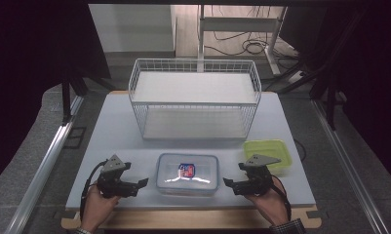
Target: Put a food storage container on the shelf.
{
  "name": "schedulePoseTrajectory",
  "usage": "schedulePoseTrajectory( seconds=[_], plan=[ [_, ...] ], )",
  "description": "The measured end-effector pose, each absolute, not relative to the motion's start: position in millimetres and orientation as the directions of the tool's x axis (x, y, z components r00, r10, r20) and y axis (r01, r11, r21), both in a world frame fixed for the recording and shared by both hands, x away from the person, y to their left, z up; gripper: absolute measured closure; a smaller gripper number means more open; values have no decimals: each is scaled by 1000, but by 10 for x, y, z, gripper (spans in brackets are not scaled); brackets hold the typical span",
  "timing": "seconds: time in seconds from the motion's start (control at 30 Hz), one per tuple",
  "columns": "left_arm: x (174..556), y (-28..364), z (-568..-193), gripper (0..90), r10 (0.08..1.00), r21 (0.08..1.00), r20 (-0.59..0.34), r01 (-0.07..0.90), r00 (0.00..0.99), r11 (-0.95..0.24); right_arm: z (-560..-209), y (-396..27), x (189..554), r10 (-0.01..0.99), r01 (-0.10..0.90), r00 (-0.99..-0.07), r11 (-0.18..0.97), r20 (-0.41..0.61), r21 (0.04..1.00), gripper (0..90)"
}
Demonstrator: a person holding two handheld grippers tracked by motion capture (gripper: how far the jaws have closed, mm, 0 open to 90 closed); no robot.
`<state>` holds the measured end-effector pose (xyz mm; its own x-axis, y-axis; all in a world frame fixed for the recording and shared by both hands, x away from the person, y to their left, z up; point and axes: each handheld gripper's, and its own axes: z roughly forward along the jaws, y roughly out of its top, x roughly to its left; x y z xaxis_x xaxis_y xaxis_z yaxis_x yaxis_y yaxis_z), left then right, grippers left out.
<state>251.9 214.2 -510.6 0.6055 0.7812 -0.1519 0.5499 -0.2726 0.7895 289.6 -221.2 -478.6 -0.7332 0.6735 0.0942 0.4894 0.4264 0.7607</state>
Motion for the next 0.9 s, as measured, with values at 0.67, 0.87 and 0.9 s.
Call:
schedulePoseTrajectory(
  seconds=[0.67,0.87,0.9],
  plan=[
    [2720,1714,-4869,18,688,738,-223,580,691,-344,-4676,-1852,2995,642,550,-747,448,174,705,66],
    [2912,1606,-5028,0,649,686,-311,637,694,-352,-4824,-1704,3104,622,580,-752,470,216,666,20],
    [2912,1606,-5028,0,649,686,-311,637,694,-352,-4824,-1704,3104,622,580,-752,470,216,666,20]
  ],
)
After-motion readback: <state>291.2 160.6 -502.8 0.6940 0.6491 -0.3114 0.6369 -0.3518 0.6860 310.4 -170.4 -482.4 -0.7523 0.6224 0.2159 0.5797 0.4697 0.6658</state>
